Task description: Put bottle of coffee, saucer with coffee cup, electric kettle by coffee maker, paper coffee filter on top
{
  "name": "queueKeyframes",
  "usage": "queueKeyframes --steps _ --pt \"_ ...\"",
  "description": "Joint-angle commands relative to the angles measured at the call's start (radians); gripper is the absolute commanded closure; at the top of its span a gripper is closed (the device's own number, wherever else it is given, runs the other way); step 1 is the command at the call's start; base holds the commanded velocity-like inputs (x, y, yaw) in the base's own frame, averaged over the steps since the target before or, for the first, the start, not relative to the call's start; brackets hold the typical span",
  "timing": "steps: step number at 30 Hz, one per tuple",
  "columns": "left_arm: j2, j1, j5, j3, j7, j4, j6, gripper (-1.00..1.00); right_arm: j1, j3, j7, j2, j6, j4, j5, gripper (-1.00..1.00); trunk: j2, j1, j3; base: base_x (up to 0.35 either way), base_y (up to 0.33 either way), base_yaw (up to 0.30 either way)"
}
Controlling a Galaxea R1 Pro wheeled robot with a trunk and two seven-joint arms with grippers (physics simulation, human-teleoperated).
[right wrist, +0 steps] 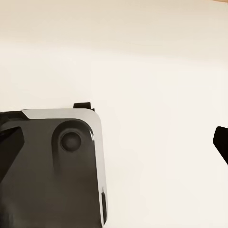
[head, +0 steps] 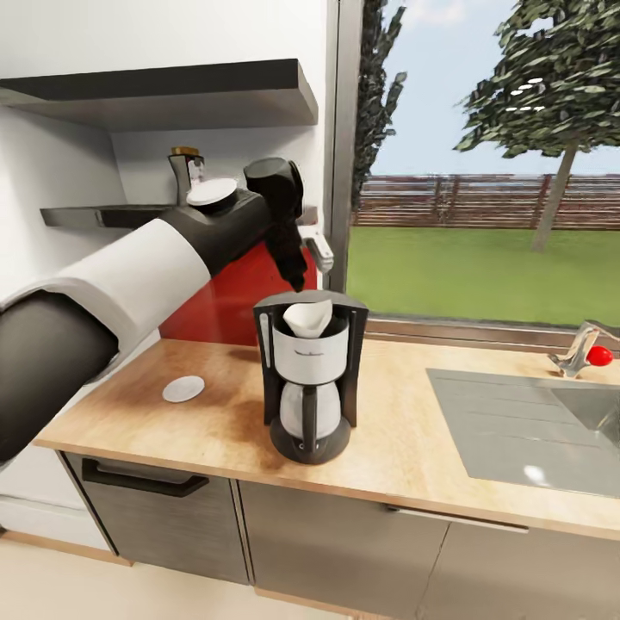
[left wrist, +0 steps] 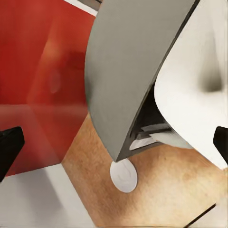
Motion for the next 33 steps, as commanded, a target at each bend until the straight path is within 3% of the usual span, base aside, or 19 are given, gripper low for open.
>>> queueKeyframes --steps 1,11,18,21,24,28,31,32,33 --pt "0.0 0.005 -0.011 0.013 -0.005 0.0 0.007 -1.0 -0.001 -0.005 0.001 0.0 -0.004 0.001 0.0 -1.0 -0.002 0.0 -0.002 -0.244 0.144 0.099" --pt "0.001 0.018 -0.014 0.135 0.087 0.002 0.005 -1.0 -0.001 -0.005 0.001 0.0 -0.004 0.001 0.0 -1.0 -0.002 0.0 -0.002 -0.268 0.19 0.235" --pt "0.002 0.018 -0.016 0.166 0.12 -0.001 0.005 -1.0 -0.001 -0.003 0.001 0.001 -0.004 0.001 0.002 -1.0 -0.002 0.0 -0.002 -0.185 0.252 0.277" --pt "0.014 0.018 -0.015 0.173 0.153 -0.001 0.006 -1.0 -0.001 -0.003 0.001 0.001 -0.004 0.001 0.003 -1.0 -0.002 0.0 -0.002 -0.037 0.209 0.247" --pt "0.037 0.02 -0.015 0.221 0.176 0.001 0.006 -1.0 -0.001 -0.002 0.001 0.001 -0.004 0.001 0.003 -1.0 -0.002 0.0 -0.002 -0.011 0.066 0.091" --pt "0.074 0.047 -0.014 0.346 0.212 0.0 0.005 -1.0 -0.001 -0.004 0.001 0.001 -0.004 0.001 0.002 -1.0 -0.002 0.0 -0.002 -0.002 0.015 0.02" --pt "0.083 0.089 -0.012 0.552 0.328 -0.008 0.003 -1.0 -0.001 -0.006 0.001 0.0 -0.004 0.0 0.0 -1.0 -0.002 0.0 -0.002 0.0 0.002 0.003" --pt "0.083 0.098 -0.011 0.656 0.399 -0.011 -0.001 -1.0 -0.001 -0.007 0.001 0.0 -0.004 -0.001 -0.001 -1.0 -0.002 0.0 -0.002 0.0 0.0 0.0" --pt "0.082 0.101 -0.01 0.72 0.446 -0.014 -0.003 -1.0 -0.001 -0.007 0.001 0.0 -0.004 -0.001 -0.001 -1.0 -0.002 0.0 -0.002 0.0 0.0 0.0"
